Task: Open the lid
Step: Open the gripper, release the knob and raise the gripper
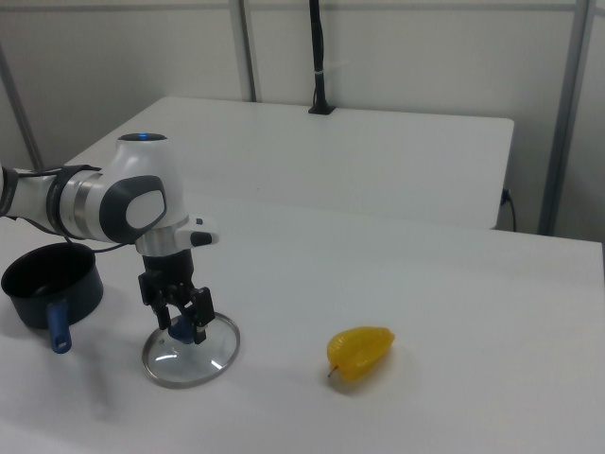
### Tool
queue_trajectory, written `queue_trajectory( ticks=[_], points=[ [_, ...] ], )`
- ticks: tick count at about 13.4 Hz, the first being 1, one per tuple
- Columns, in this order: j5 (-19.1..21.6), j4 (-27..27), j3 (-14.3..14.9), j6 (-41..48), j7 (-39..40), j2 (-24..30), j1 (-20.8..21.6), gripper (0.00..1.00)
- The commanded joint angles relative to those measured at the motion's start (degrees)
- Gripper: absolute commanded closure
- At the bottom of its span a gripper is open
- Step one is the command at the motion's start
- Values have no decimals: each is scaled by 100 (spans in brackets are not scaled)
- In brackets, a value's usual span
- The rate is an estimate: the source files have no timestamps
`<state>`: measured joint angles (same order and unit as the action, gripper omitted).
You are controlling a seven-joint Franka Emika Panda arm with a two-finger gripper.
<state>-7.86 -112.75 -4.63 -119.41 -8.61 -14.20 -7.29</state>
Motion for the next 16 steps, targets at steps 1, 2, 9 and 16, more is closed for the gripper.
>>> queue_trajectory(
  ticks=[1, 2, 9, 16],
  points=[
    [-23, 77, 6, 312, 0, 58, 25, 0],
    [-23, 173, 6, 322, -9, 58, 25, 0],
    [-23, 1113, -82, 322, -18, 110, 578, 0],
    [319, 1976, -39, 2533, 77, 1347, 1036, 0]
  ],
)
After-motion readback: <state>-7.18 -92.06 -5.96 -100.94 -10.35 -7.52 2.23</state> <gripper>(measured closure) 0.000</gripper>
